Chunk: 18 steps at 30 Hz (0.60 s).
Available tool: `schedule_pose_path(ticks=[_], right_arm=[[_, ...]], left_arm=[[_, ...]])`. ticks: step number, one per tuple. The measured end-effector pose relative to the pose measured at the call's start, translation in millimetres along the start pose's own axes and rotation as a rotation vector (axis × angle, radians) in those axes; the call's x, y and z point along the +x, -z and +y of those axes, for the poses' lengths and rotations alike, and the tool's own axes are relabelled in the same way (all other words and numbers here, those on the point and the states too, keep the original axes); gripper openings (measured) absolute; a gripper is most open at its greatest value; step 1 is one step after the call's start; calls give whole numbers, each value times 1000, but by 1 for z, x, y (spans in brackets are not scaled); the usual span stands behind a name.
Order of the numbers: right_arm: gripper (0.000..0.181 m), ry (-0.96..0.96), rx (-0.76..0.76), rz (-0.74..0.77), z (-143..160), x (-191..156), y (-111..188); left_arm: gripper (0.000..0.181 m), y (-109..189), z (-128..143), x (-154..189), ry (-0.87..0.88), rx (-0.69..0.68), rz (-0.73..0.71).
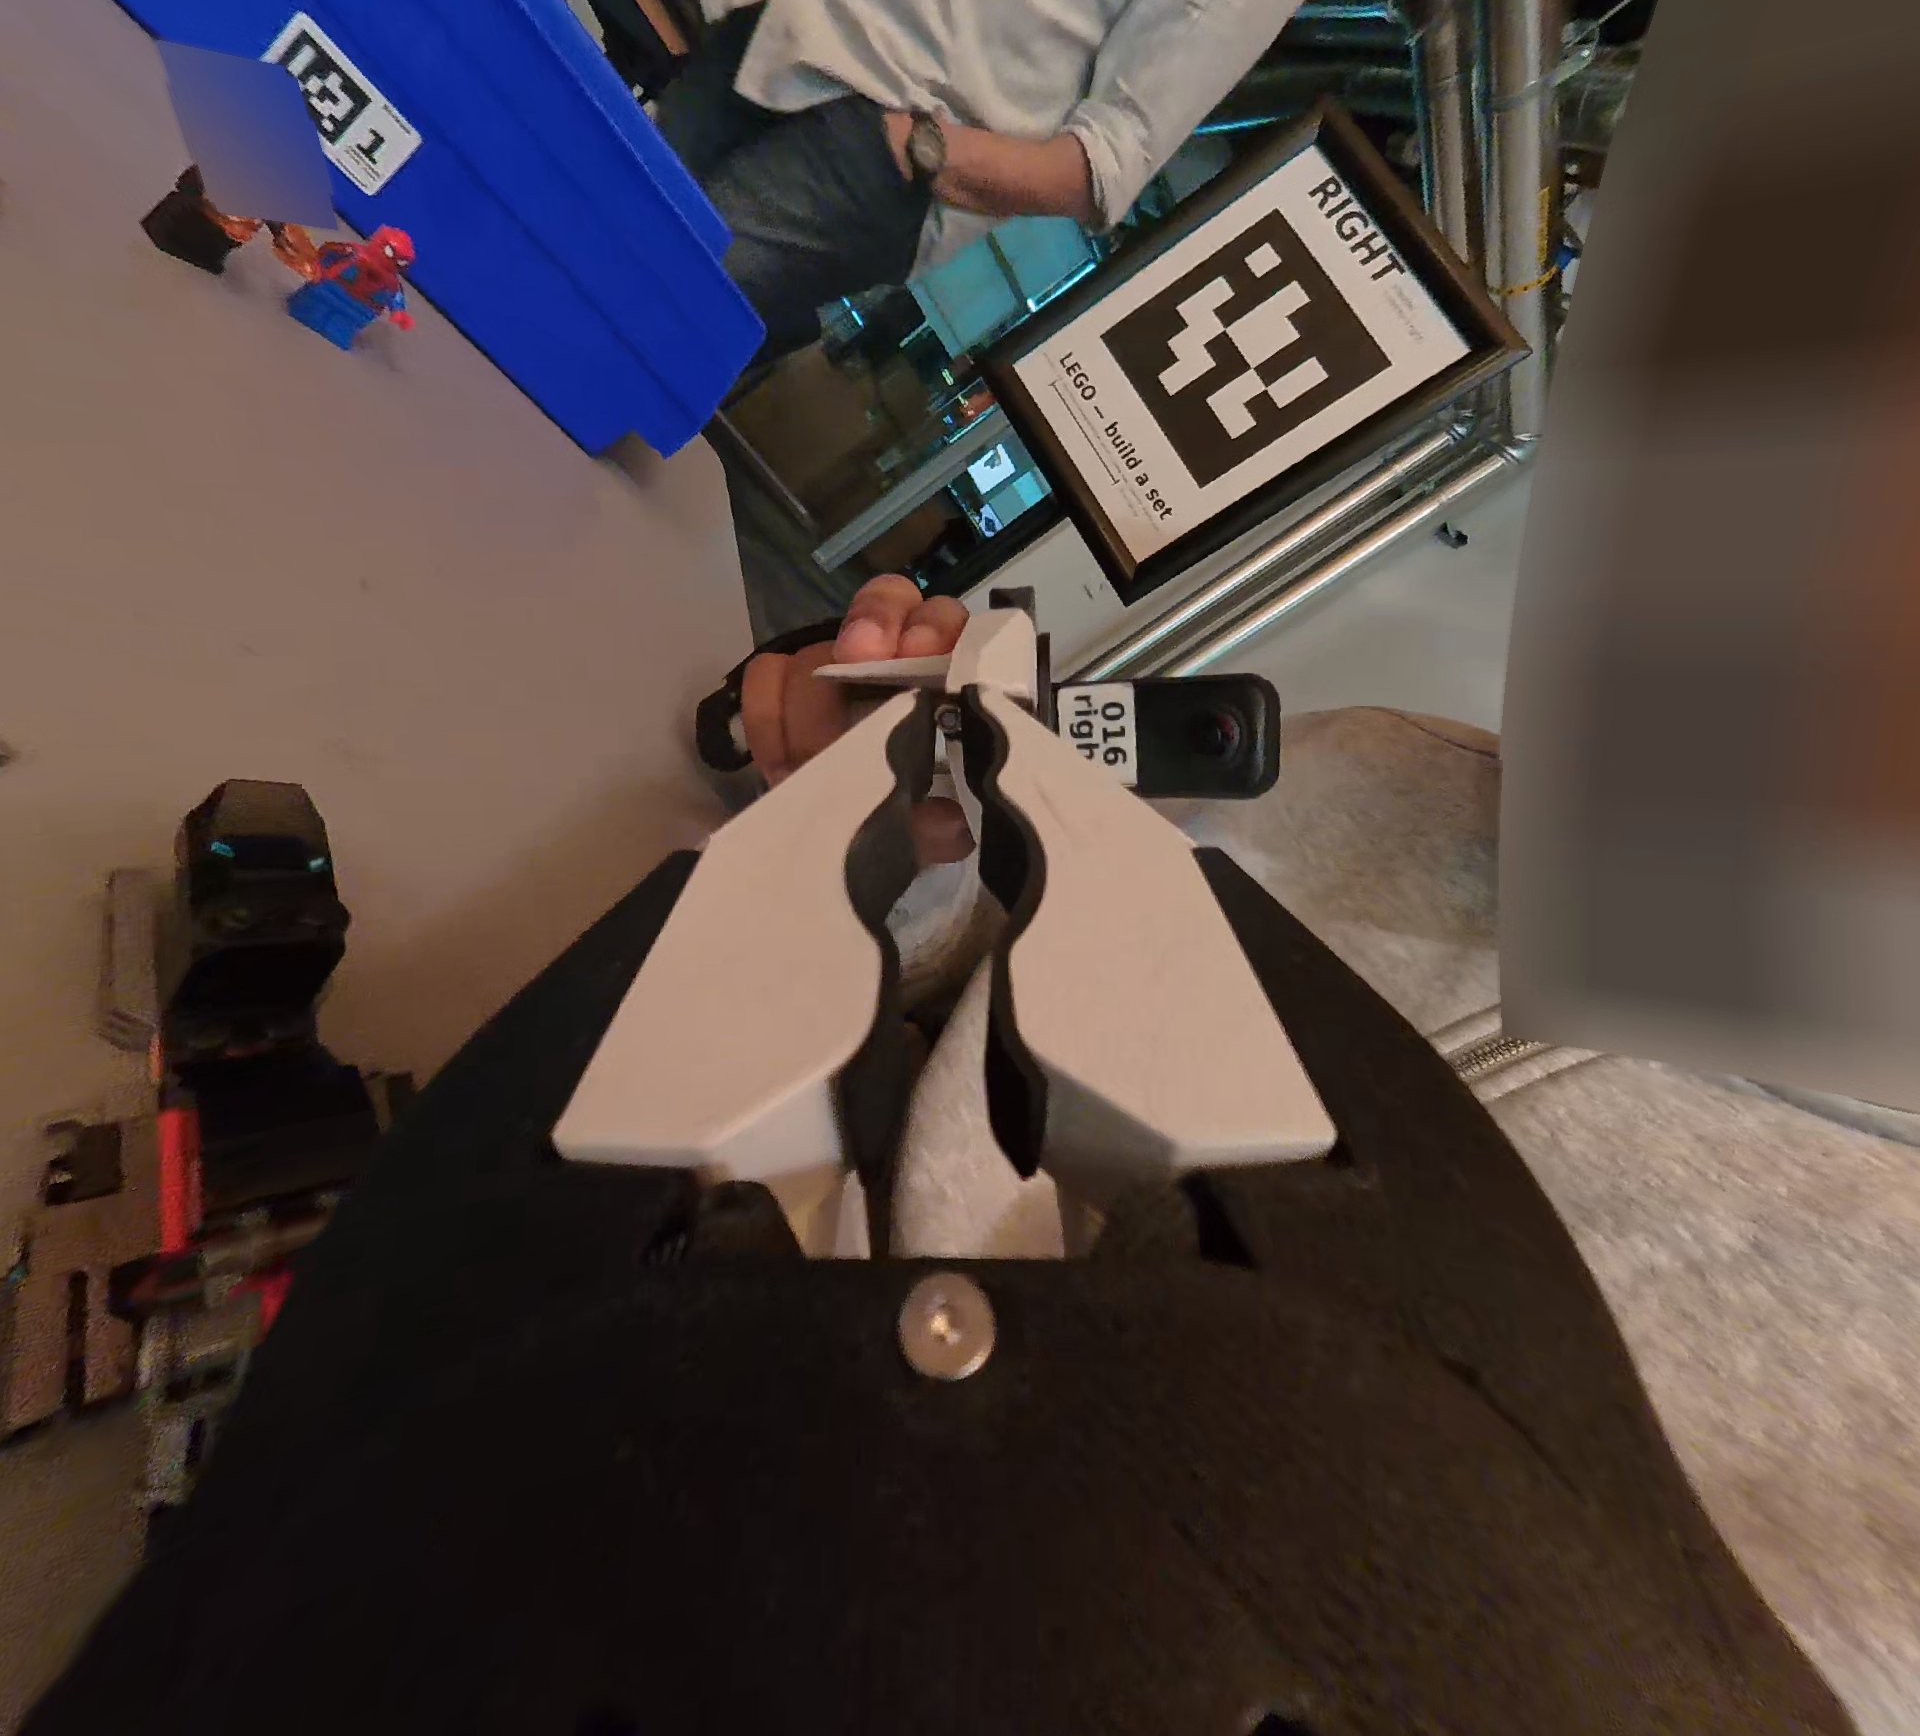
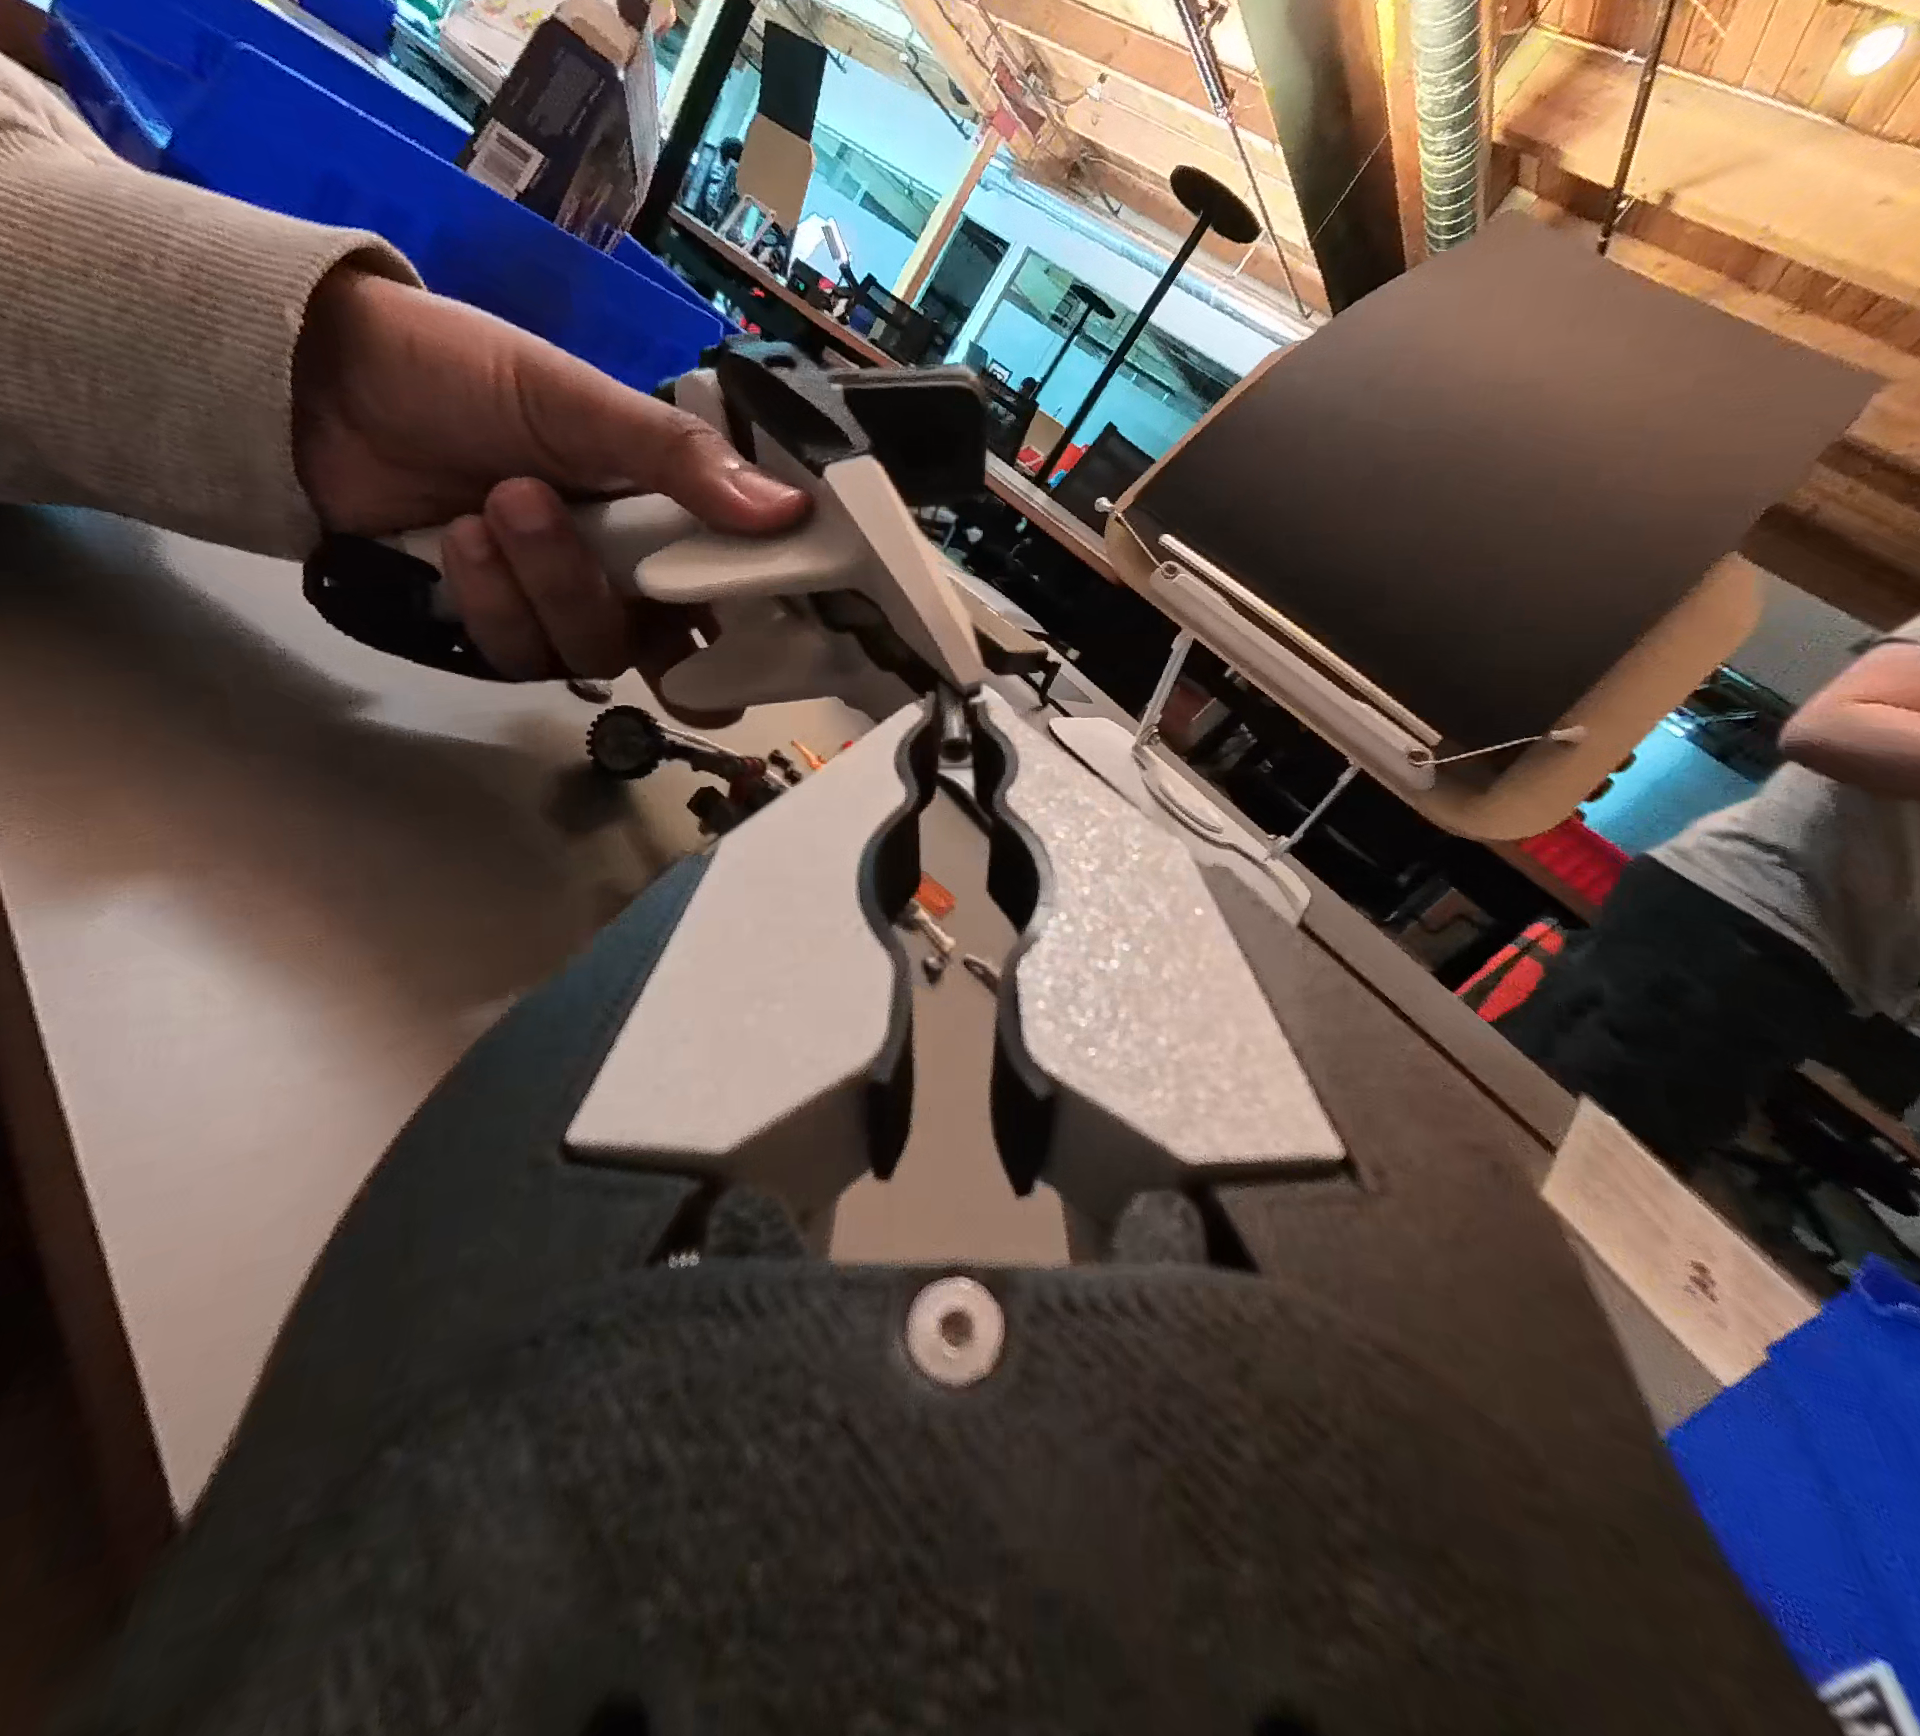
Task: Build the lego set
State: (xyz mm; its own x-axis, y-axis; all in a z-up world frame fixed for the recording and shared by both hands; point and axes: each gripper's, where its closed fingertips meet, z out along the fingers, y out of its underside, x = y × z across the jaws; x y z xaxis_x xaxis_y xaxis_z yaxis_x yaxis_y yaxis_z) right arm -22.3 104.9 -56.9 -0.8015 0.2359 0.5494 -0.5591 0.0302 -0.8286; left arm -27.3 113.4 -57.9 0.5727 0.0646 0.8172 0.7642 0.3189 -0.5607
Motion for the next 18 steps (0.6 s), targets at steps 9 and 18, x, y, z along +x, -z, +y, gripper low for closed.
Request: schedule_pose_path(ticks=[9, 18], right_arm=[[2, -98, -3, -60, 1, -3, 0], [3, -357, -82, -35, 20, 18, -1]], left_arm=[[2, -4, 4, 2, 36, -14, 49], [44, 19, -14, -27, -256, -33, -377]])
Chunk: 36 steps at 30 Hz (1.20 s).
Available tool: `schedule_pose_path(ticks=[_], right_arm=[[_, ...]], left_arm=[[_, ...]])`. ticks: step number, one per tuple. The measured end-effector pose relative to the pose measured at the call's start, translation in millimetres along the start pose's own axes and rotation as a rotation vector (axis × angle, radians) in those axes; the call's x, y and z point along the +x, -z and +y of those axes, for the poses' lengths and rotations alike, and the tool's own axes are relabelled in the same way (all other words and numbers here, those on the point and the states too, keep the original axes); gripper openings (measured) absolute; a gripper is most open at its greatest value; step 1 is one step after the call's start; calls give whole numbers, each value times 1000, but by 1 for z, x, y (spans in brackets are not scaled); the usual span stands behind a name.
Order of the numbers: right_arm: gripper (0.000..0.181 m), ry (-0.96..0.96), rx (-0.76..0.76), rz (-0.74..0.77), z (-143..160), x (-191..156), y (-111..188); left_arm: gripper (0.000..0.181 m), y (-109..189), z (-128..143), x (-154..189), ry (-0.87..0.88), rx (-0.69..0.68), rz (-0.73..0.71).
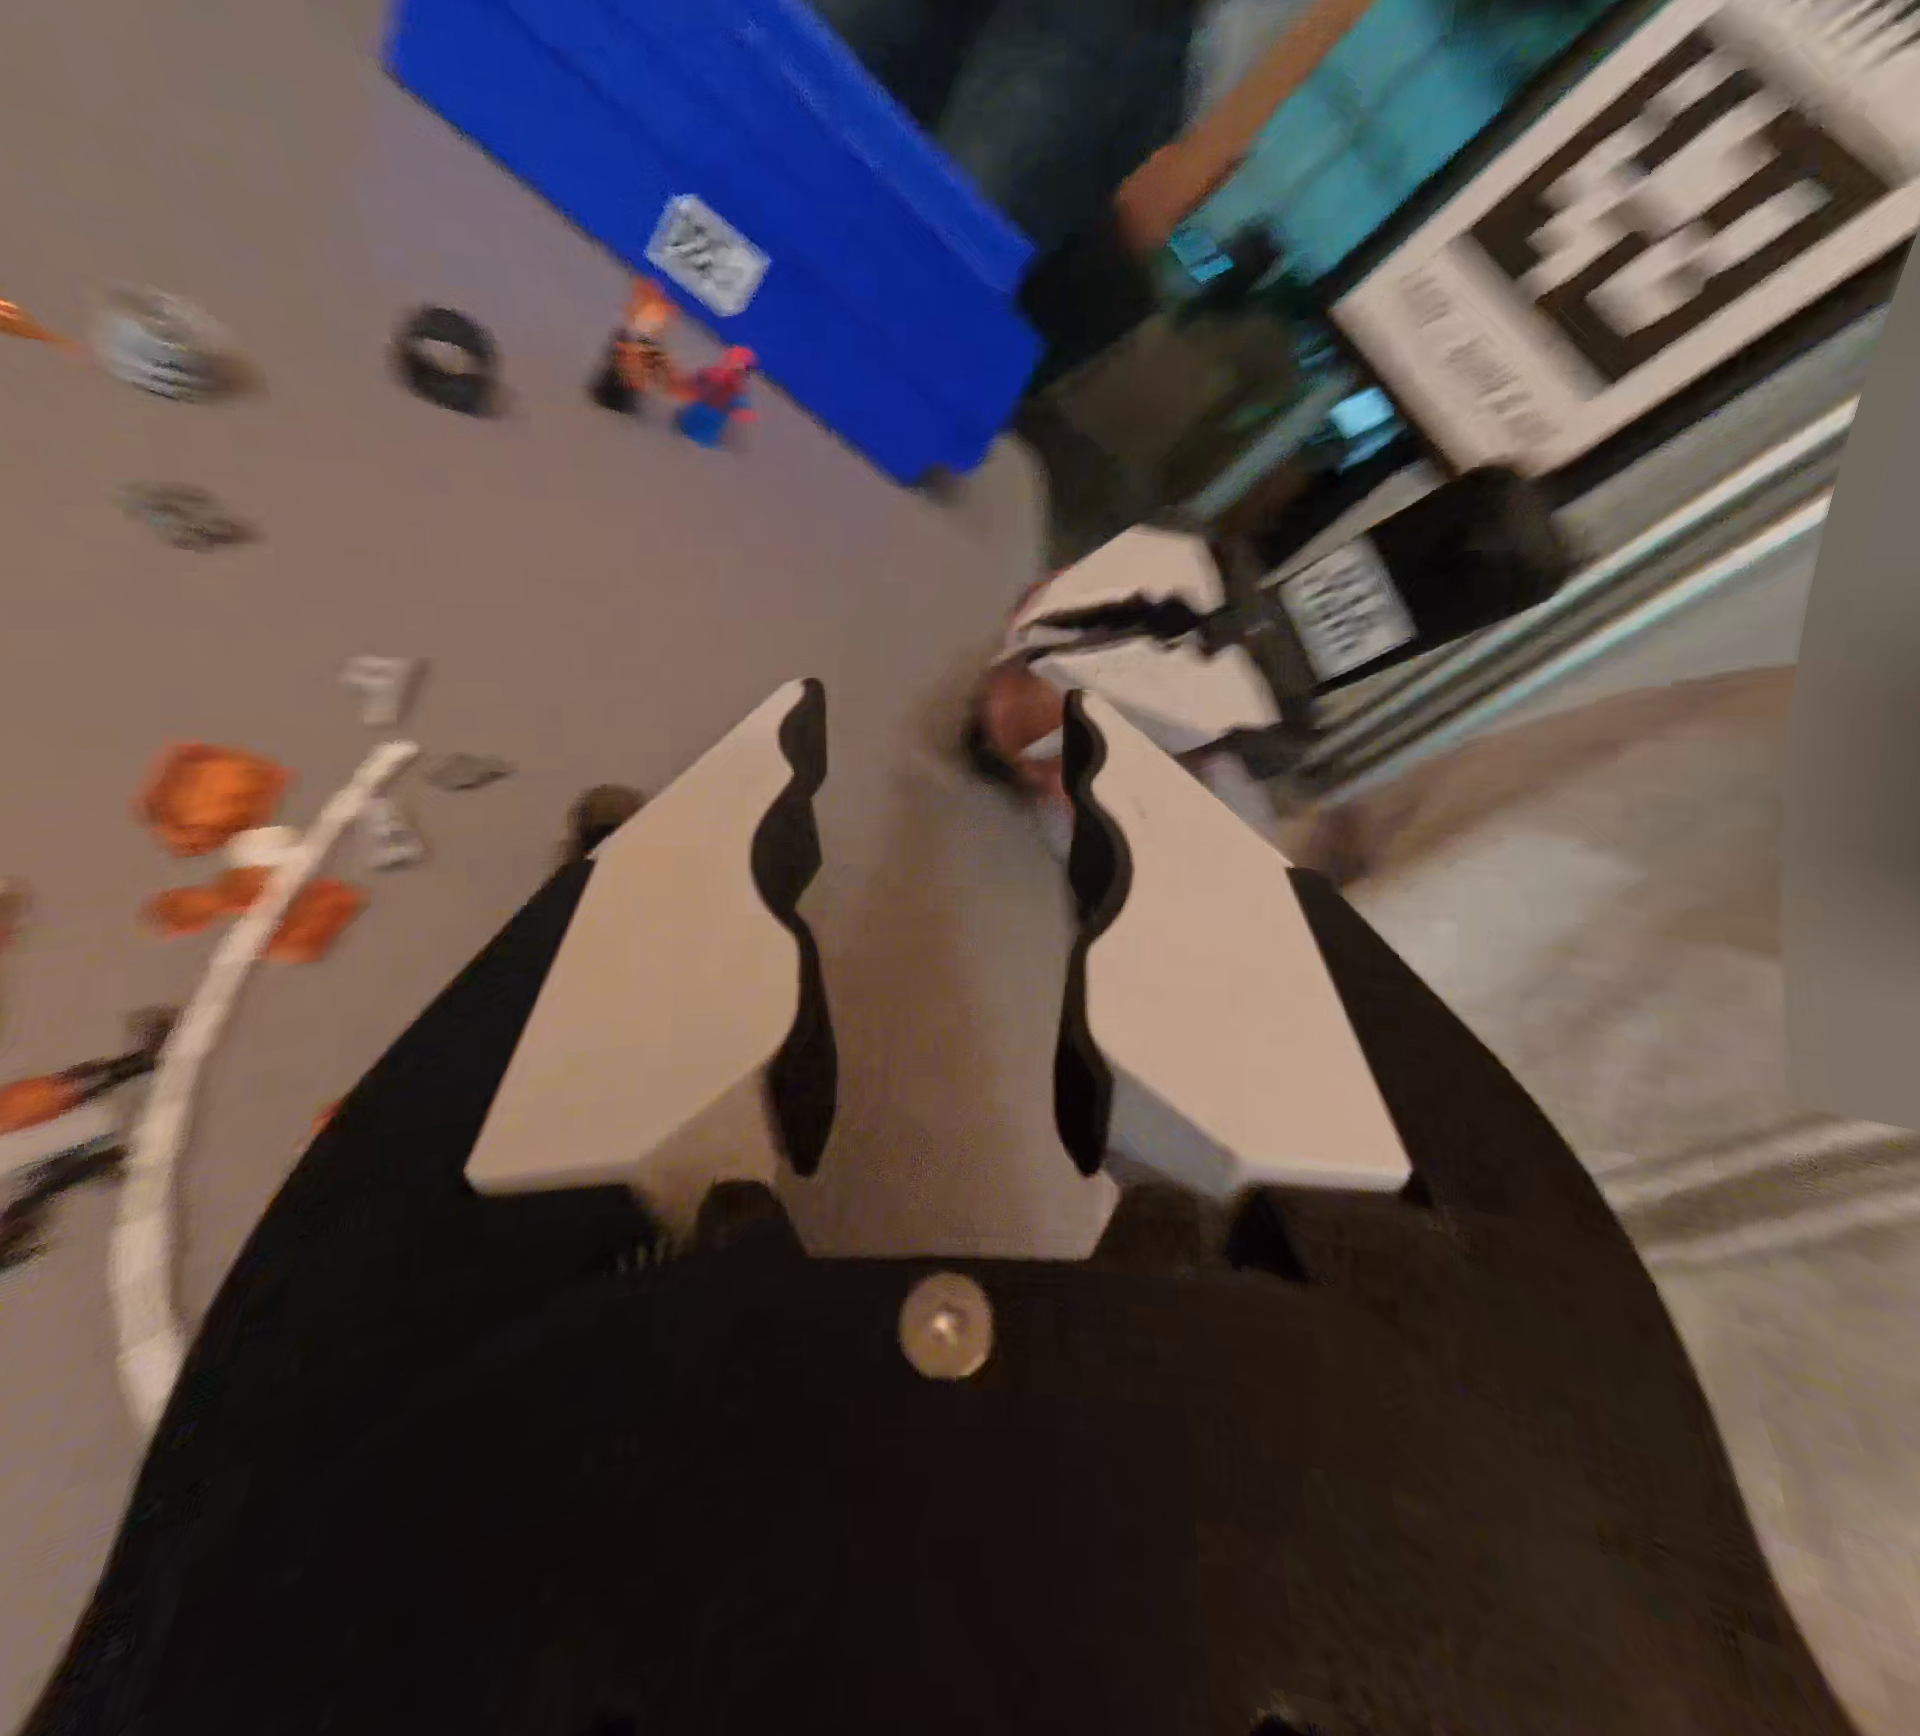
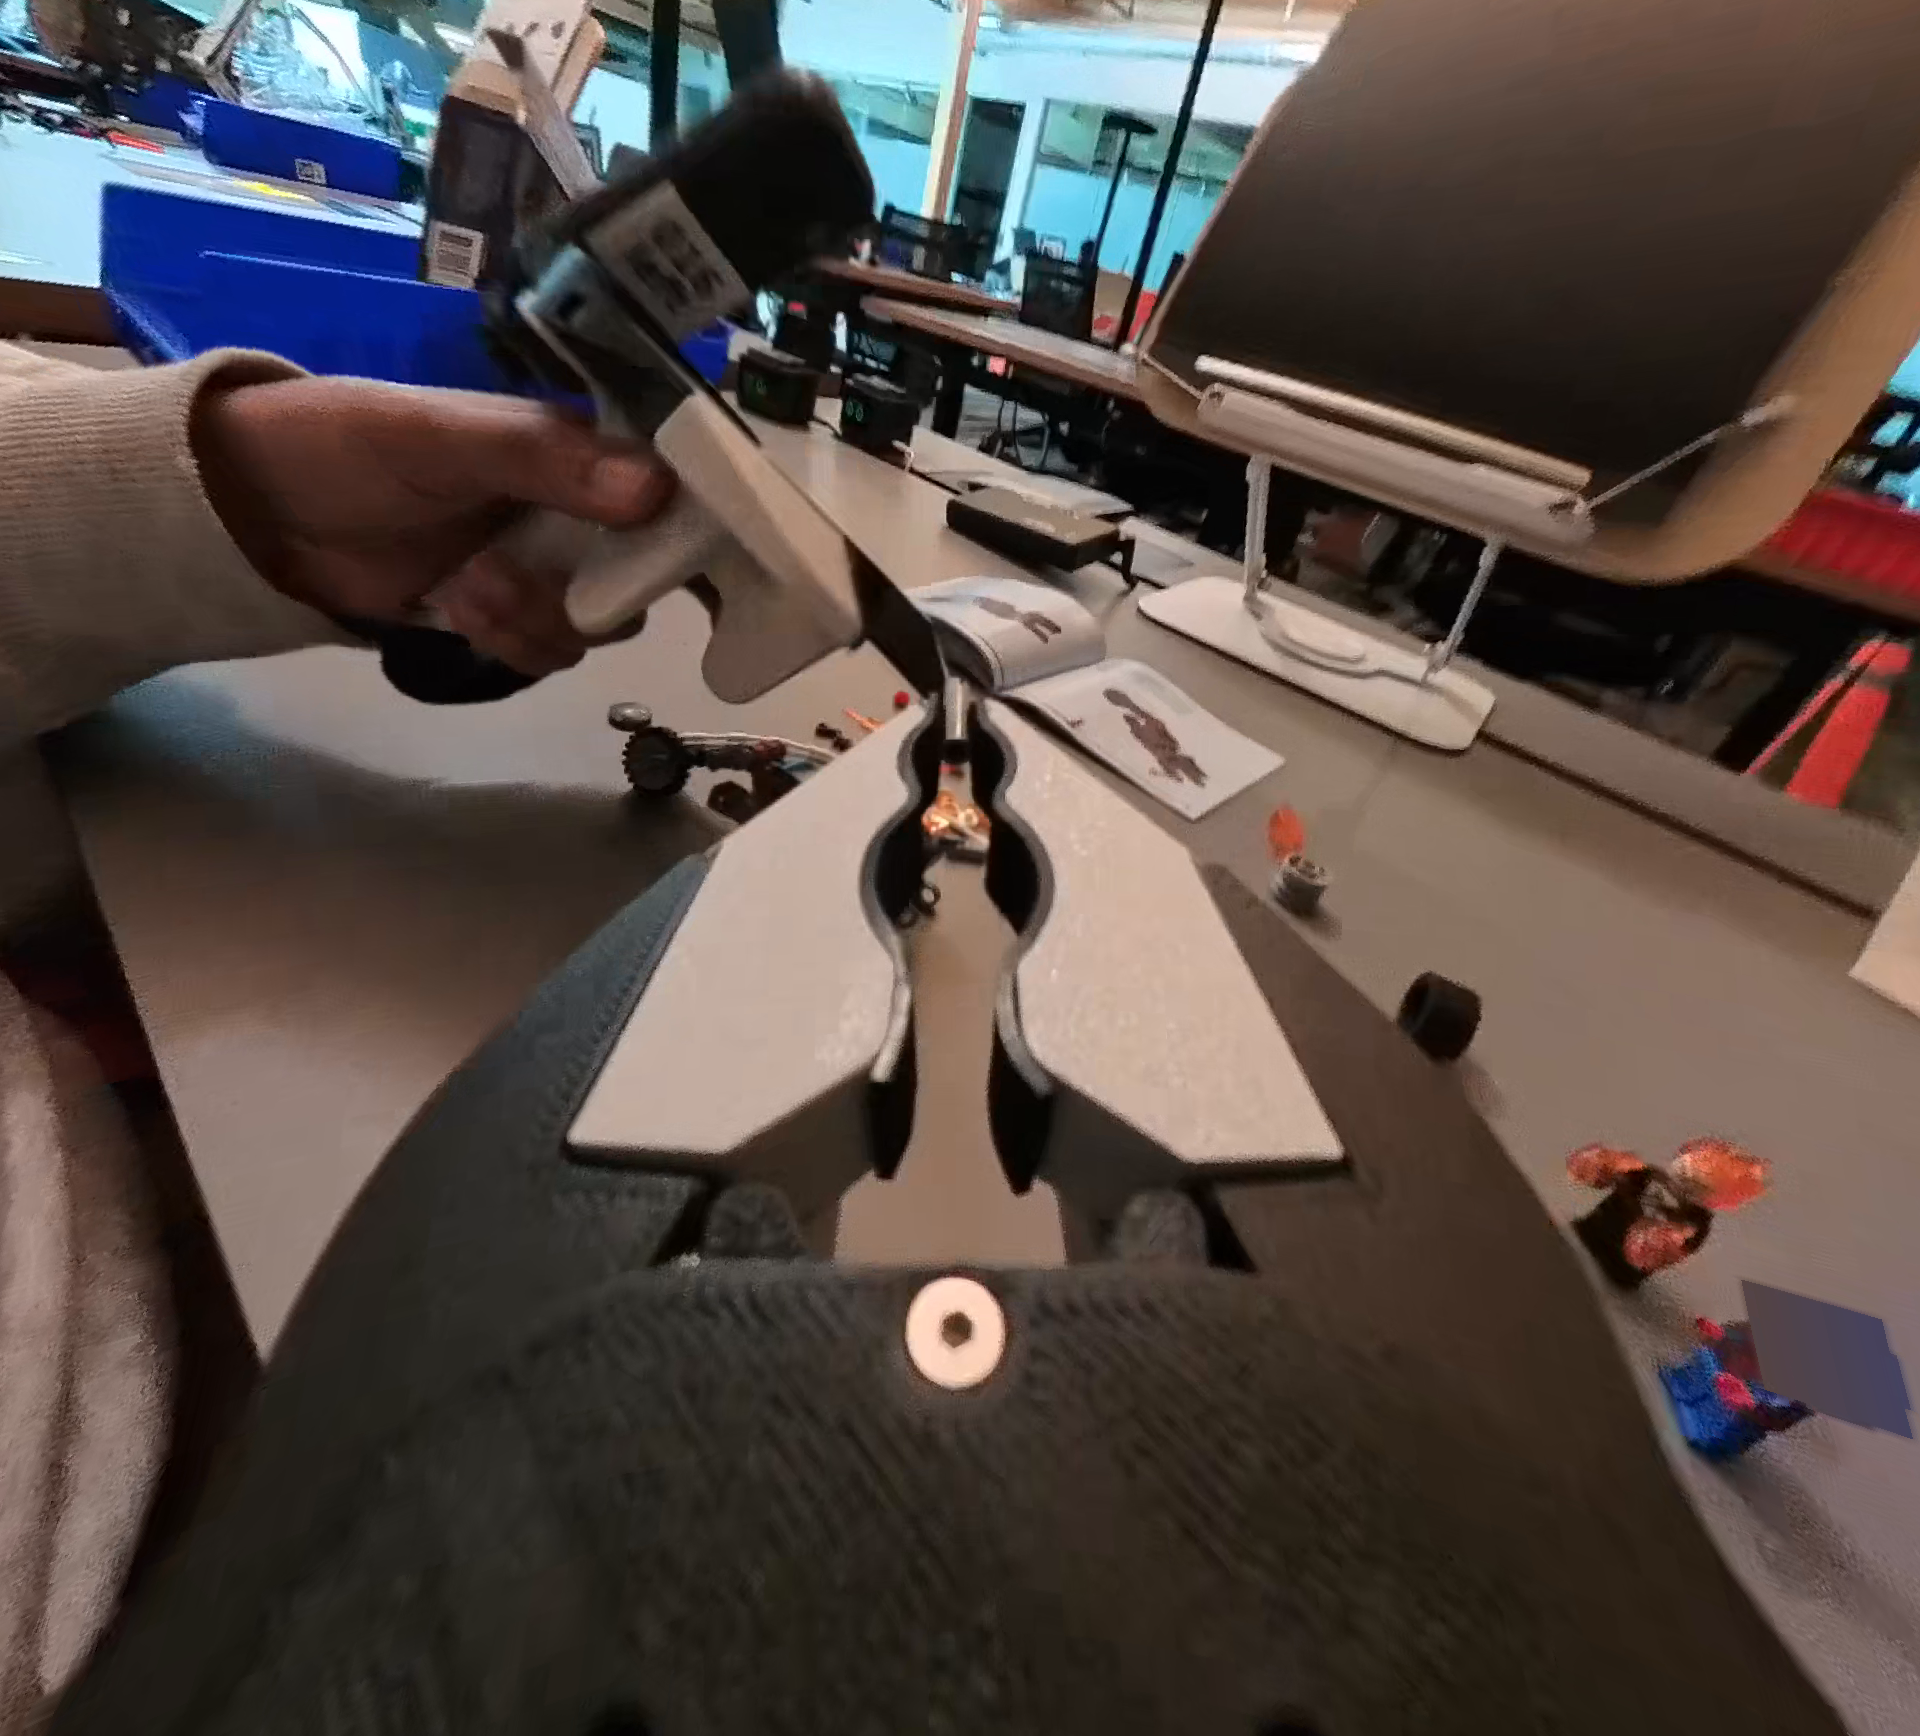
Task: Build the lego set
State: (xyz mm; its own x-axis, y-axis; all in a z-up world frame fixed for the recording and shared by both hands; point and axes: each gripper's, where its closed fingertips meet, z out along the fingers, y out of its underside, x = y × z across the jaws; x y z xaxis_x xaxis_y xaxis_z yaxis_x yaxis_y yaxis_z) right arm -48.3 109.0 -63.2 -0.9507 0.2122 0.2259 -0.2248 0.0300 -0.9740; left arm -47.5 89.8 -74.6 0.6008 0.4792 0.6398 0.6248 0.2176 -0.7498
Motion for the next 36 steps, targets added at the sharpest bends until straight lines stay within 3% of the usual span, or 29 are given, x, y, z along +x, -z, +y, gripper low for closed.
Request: schedule_pose_path(ticks=[4, 9, 14, 20, 28, 36], right_arm=[[2, -64, -125, 24, 16, 6, -9], [3, -148, -424, 8, 58, -2, -20], [3, -100, -534, 22, 74, -6, -21], [3, 70, -625, 36, 87, -14, -25], [3, 331, -652, 87, 94, -15, -31], [3, 333, -609, 73, 88, -16, -33]], left_arm=[[53, 5, 20, -40, -226, -212, -352], [55, 5, 46, -71, -304, -443, -527], [48, 1, 57, -81, -302, -515, -529], [33, -1, 56, -82, -254, -487, -471], [31, 0, 55, -78, -152, -426, -390], [30, 1, 54, -77, -109, -396, -356]])
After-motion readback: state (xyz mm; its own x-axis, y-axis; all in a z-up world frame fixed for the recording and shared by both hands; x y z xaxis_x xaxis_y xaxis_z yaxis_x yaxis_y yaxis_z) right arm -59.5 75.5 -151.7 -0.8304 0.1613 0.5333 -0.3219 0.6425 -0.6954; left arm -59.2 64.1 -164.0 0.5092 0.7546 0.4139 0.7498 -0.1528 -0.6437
